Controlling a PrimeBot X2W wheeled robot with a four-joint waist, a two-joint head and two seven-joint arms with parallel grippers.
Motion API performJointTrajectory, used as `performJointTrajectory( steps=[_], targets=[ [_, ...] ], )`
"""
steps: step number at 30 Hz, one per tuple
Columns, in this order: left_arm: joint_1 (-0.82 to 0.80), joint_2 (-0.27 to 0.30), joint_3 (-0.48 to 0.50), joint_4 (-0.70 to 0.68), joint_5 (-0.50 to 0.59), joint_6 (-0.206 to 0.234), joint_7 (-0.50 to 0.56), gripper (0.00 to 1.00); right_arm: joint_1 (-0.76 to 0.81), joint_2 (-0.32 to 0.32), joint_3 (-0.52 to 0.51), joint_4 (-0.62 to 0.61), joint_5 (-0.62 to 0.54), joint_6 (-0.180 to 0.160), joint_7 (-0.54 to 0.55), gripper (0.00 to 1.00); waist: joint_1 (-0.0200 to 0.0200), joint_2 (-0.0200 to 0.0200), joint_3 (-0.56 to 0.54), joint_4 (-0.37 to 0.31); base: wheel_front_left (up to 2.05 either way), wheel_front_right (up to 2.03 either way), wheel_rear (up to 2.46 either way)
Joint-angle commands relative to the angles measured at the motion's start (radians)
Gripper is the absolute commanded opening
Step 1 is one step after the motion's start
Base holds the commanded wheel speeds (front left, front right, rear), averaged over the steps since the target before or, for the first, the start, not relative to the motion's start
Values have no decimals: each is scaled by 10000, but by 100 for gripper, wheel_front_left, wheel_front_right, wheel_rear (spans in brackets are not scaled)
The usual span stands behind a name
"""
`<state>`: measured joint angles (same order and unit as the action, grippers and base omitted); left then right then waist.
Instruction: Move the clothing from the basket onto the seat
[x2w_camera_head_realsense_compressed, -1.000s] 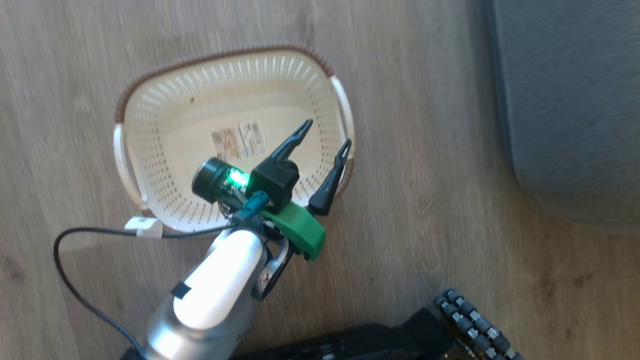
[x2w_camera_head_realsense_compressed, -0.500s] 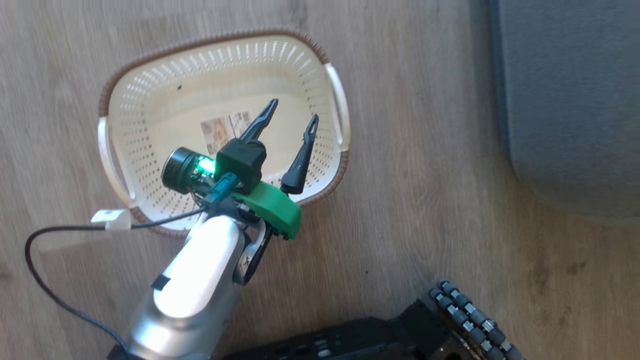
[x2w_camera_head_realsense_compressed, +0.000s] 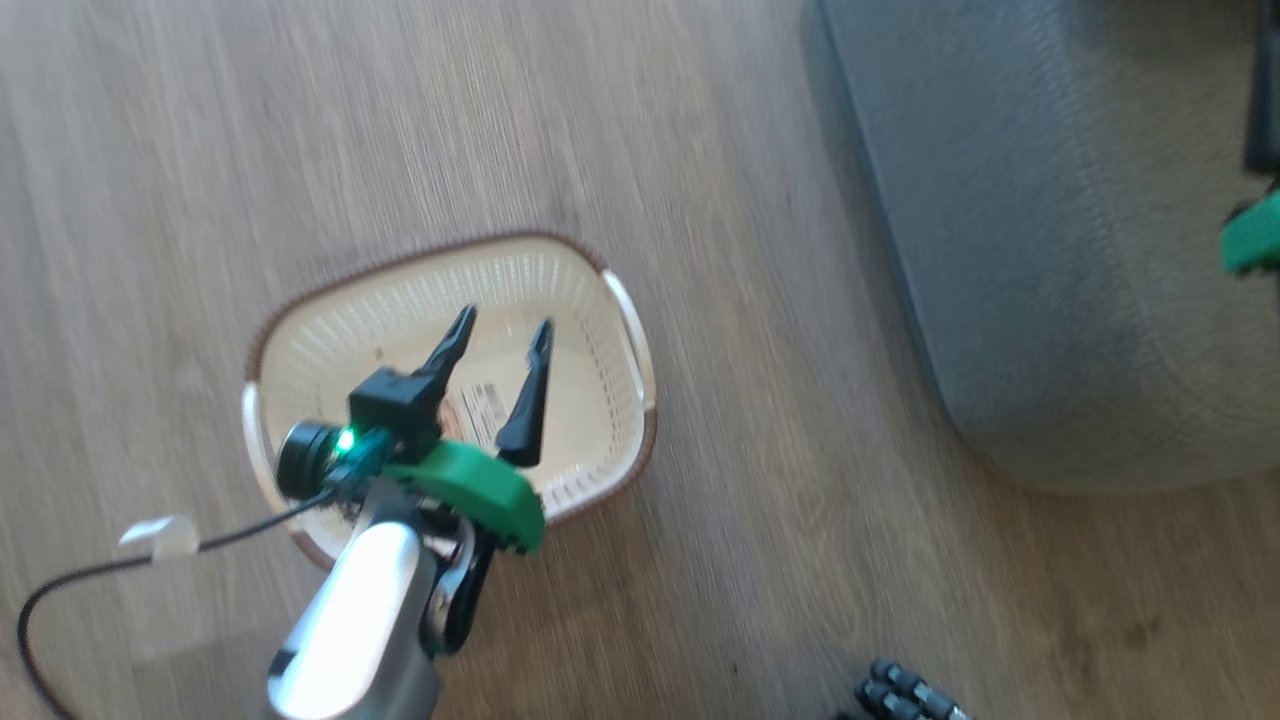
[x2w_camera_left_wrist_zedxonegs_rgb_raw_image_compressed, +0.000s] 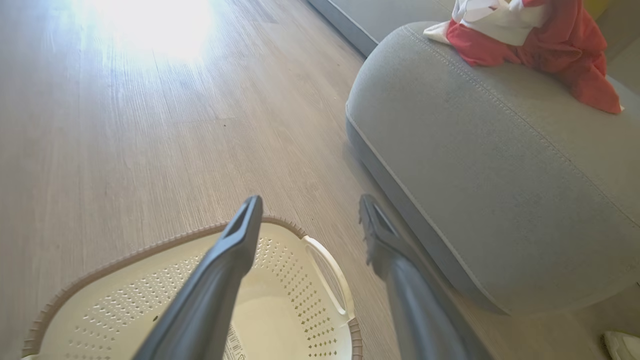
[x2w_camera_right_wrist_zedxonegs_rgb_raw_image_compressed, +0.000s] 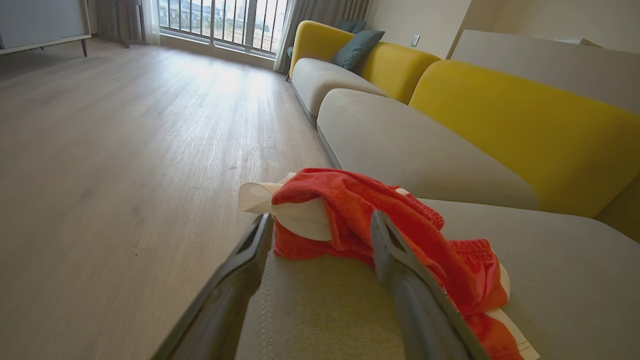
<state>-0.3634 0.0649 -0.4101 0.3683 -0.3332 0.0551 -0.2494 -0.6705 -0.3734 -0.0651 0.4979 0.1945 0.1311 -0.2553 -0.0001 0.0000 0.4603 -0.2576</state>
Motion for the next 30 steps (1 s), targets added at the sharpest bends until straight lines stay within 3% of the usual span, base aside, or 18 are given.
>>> performJointTrajectory(
  steps=[1,7,14,30],
  targets=[
    [372,-41,567,-395,27,13,-124,100,683,114,35,-696,-78,-4,-64,100,1,0,-1363,92,0,0,0],
    [1150,-5,1550,-444,132,198,-124,100,2503,1277,223,-1635,-207,-4,-64,100,1,0,-2565,747,0,0,0],
    [1494,-1,2593,-341,322,305,-124,100,3920,2422,659,-1698,-458,-4,-64,100,1,0,-3196,1461,0,0,0],
    [2022,-113,3927,-50,713,-29,-124,100,4773,3180,579,-1403,-1471,-4,-64,100,1,0,-3864,2209,0,0,0]
  ],
)
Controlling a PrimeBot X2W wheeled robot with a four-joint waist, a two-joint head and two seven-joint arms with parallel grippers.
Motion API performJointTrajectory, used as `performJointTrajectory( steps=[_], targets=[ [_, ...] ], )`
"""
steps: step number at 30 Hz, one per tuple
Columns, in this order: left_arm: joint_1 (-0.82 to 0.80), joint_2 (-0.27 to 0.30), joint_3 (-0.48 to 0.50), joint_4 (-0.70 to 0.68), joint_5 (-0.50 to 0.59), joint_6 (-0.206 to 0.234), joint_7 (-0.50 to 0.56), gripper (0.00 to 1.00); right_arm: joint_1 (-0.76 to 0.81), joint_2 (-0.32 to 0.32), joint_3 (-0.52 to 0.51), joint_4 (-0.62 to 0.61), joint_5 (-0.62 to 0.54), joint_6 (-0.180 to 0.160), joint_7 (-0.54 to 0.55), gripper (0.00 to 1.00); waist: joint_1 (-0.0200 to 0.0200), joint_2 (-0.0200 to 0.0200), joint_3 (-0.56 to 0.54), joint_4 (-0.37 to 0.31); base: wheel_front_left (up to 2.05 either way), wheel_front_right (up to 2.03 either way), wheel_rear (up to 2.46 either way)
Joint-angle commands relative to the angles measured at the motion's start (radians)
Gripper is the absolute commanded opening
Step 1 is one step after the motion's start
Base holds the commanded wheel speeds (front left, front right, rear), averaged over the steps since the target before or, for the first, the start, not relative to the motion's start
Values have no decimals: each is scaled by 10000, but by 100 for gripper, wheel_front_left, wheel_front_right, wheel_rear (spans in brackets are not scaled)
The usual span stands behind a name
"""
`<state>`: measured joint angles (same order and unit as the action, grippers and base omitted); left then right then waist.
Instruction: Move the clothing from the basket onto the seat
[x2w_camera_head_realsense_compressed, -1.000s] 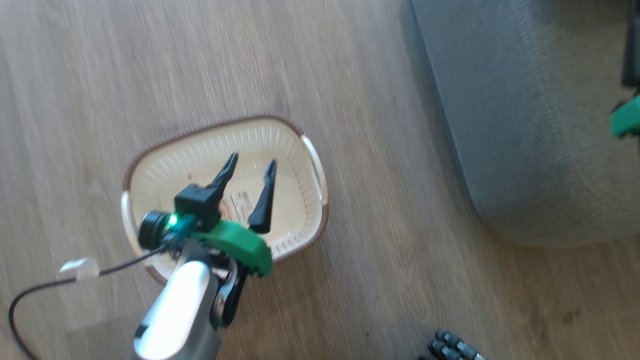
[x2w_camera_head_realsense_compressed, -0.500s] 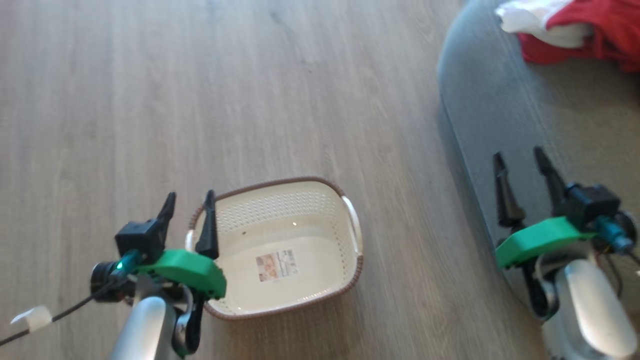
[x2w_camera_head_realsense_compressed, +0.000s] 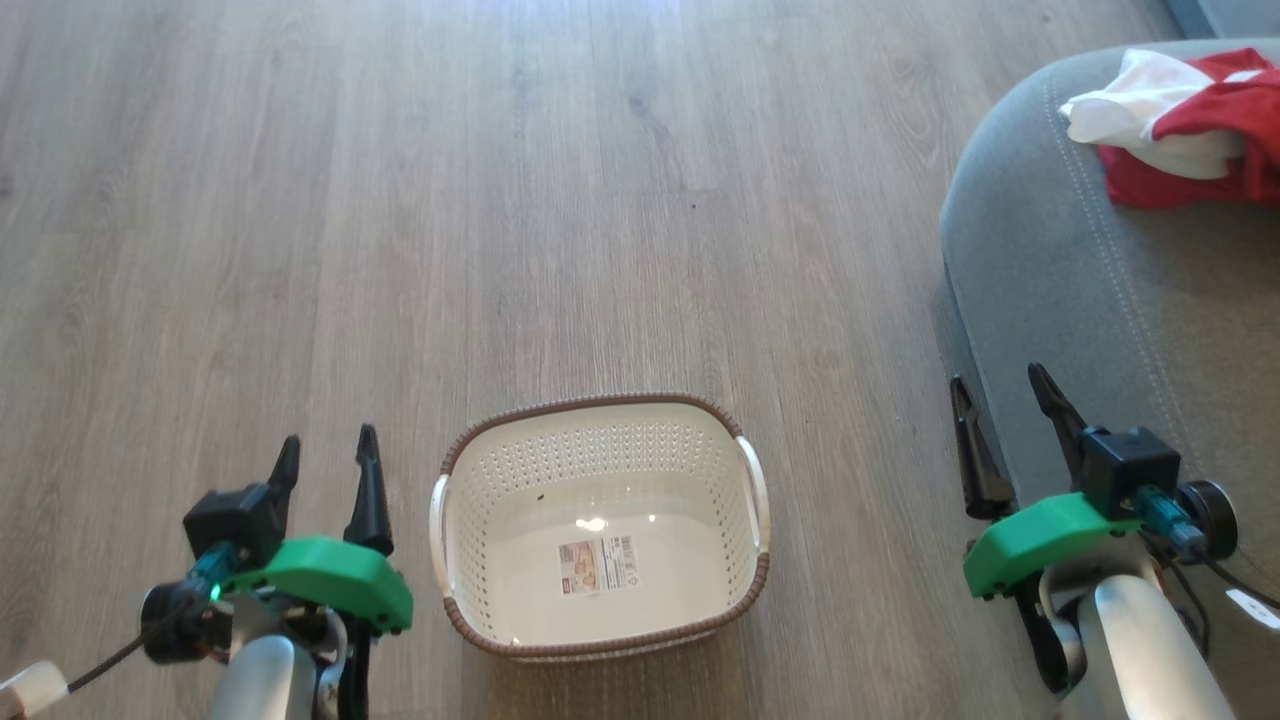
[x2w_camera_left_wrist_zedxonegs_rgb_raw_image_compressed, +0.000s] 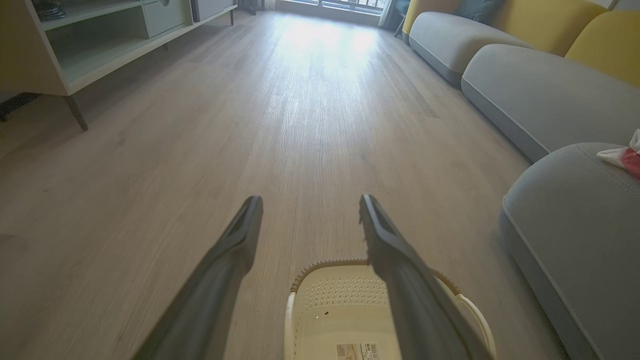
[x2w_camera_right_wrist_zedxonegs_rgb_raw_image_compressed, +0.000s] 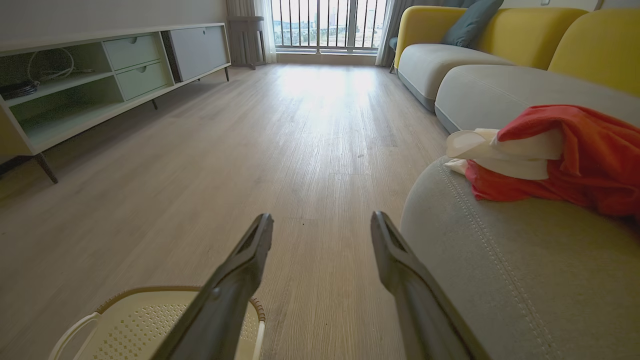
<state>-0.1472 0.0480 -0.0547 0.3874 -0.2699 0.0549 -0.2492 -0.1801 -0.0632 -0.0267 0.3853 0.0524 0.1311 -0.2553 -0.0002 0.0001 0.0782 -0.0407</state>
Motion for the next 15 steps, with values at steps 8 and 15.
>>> performJointTrajectory(
  steps=[8,15],
  targets=[
    [141,-13,241,269,136,-137,30,0,69,42,-30,282,-57,0,12,0,2,-1,-153,151,0,0,0],
    [501,-55,297,807,-238,-183,170,0,351,48,-72,892,365,0,169,0,2,-1,-179,167,0,0,0]
  ],
)
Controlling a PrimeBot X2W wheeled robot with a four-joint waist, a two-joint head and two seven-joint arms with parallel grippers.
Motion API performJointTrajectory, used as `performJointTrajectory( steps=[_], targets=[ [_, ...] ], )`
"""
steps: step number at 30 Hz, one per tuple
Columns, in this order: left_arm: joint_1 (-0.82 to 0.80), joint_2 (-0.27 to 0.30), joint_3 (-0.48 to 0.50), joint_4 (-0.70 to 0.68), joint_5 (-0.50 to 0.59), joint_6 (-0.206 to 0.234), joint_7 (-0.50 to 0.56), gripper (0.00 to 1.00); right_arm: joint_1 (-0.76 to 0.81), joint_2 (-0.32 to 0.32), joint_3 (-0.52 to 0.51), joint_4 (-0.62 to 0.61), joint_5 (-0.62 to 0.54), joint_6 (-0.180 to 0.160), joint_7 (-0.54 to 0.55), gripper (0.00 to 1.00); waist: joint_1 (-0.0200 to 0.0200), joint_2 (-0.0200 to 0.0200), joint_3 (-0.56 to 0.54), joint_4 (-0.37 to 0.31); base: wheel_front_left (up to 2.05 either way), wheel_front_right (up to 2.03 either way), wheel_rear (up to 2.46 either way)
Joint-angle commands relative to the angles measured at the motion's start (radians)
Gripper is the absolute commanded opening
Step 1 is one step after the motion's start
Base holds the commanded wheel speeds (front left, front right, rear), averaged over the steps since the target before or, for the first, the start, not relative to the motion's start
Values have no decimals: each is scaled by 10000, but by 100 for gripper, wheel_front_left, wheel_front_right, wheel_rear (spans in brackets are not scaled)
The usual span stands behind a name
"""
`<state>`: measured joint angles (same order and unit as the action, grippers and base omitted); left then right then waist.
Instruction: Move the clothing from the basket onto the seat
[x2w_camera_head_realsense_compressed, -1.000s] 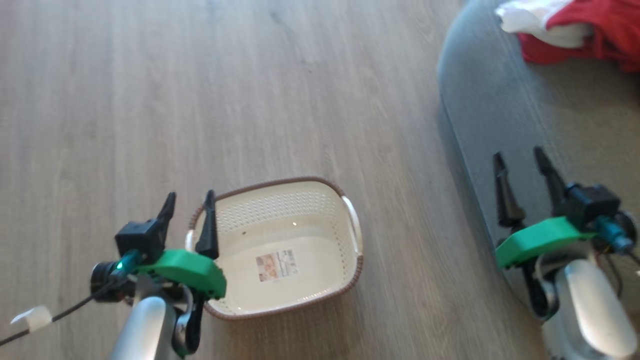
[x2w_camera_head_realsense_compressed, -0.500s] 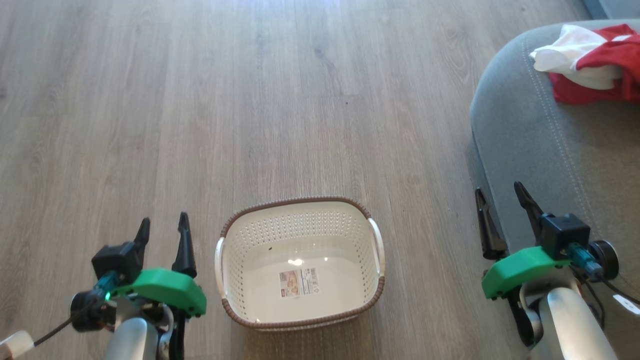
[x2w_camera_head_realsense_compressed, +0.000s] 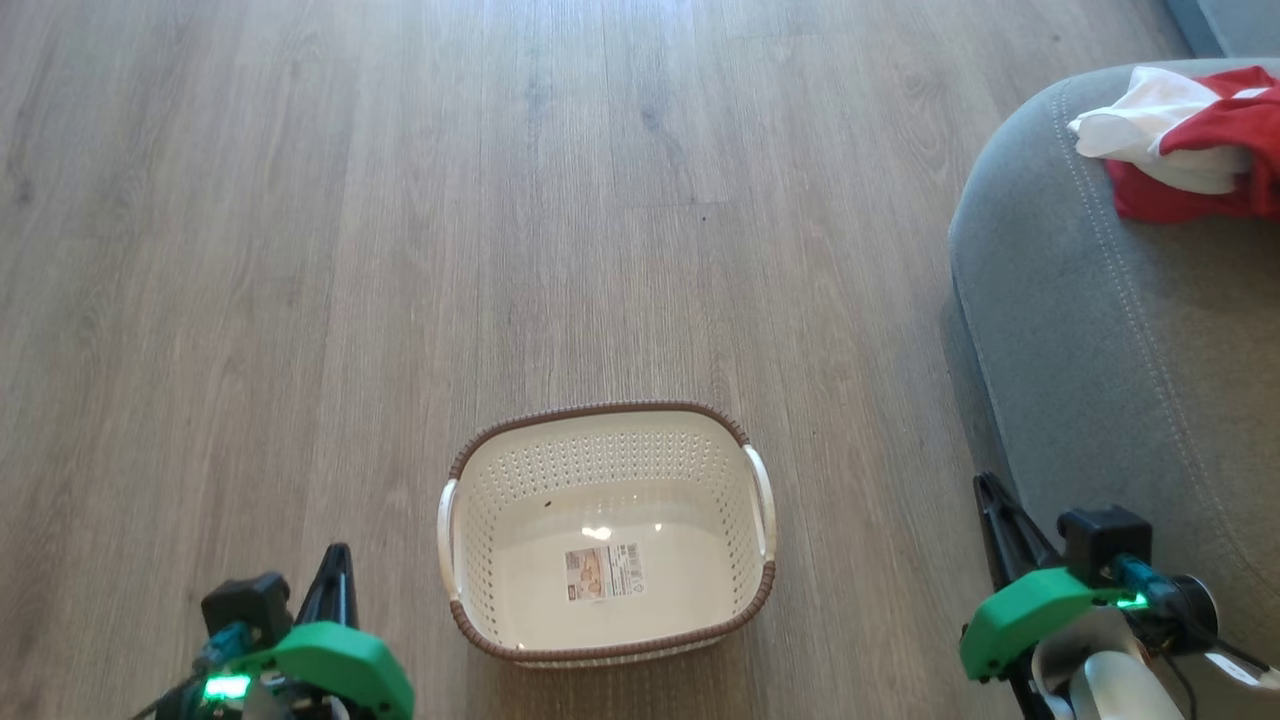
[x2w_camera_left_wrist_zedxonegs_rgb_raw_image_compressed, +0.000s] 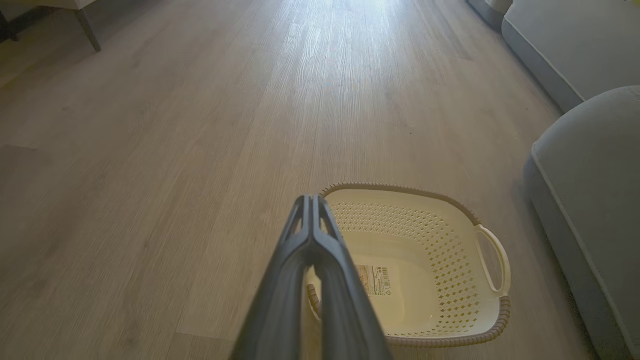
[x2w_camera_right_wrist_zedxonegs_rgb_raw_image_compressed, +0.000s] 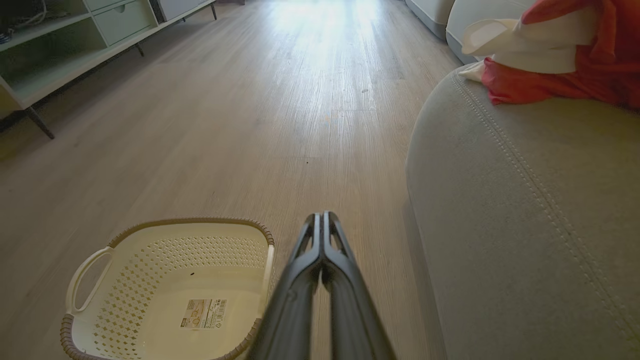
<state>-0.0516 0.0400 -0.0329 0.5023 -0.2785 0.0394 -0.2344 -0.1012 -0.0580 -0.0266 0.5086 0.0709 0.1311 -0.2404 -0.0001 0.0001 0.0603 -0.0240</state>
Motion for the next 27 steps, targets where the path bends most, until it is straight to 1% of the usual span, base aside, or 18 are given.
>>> performJointTrajectory(
  steps=[1,27],
  targets=[
    [-457,26,91,-358,-261,-42,53,0,-436,-3,-83,-358,307,0,52,0,1,-1,-6,1,0,0,0],
    [-452,42,348,-847,-2976,-386,738,0,-321,14,-207,-875,3448,-1,740,0,1,-1,-123,51,0,0,0]
  ],
)
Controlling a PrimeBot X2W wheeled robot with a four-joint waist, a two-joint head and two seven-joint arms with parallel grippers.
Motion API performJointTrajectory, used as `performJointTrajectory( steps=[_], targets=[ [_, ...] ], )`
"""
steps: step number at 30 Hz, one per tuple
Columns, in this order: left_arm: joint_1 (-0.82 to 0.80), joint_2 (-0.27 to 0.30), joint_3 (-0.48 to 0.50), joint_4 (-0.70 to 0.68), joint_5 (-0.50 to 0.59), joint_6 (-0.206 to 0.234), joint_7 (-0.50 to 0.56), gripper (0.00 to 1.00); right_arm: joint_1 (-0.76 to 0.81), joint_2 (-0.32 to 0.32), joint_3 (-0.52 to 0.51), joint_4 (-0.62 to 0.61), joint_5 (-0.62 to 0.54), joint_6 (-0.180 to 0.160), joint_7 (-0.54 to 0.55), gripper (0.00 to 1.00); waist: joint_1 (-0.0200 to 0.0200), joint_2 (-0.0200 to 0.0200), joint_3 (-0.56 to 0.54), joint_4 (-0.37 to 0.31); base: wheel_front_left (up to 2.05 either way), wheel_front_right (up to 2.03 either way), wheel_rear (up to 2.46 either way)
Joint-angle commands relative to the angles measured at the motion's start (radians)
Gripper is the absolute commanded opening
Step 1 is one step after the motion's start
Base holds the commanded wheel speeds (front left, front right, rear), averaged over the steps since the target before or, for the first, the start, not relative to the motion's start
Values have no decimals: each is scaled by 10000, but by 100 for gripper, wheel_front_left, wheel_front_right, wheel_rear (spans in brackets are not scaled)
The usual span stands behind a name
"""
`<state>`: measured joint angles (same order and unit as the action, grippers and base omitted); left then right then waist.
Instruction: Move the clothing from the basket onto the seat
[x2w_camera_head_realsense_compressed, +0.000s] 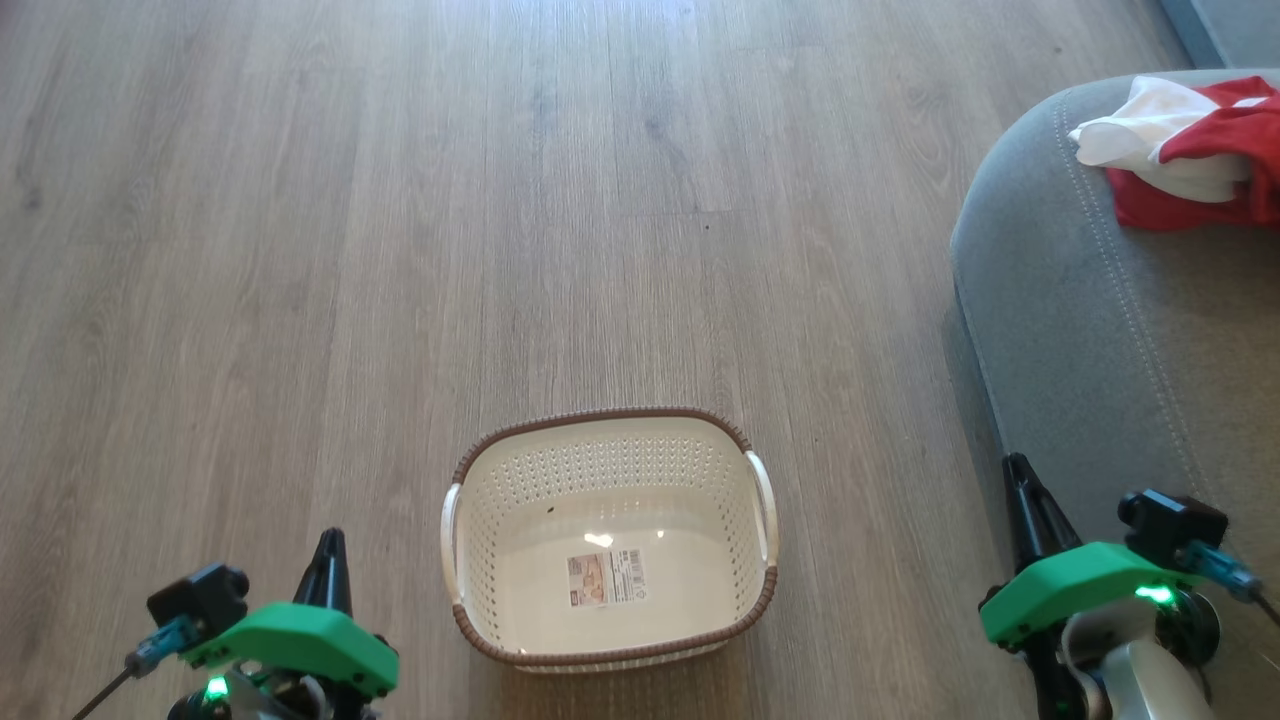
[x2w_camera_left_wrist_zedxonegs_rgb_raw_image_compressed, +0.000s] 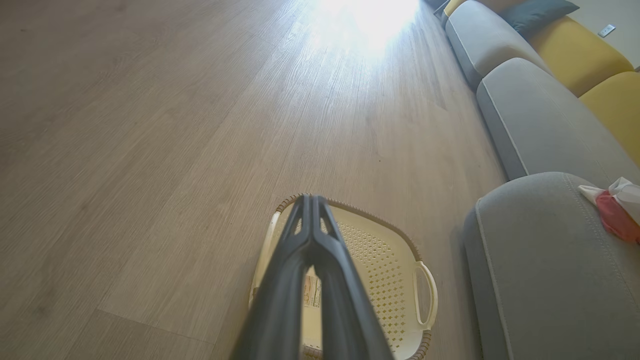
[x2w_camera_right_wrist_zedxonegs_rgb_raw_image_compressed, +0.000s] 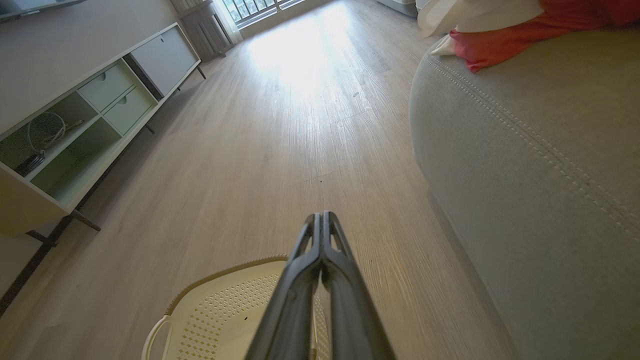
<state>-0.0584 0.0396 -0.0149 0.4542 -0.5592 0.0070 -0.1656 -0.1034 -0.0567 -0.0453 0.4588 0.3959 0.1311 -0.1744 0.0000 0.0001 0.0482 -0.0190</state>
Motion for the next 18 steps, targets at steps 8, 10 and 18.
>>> performJointTrajectory(
  steps=[8,10,18],
  targets=[
    [-394,52,273,-528,-1143,-186,307,0,-274,7,-81,-543,1324,-1,343,0,0,-1,-44,19,0,0,0],
    [-395,52,284,-547,-1252,-200,336,0,-272,7,-88,-562,1449,-1,373,0,0,-1,-49,21,0,0,0],
    [-406,58,391,-708,-2222,-323,594,0,-248,13,-151,-728,2571,-1,636,0,0,-1,-91,39,0,0,0]
  ],
)
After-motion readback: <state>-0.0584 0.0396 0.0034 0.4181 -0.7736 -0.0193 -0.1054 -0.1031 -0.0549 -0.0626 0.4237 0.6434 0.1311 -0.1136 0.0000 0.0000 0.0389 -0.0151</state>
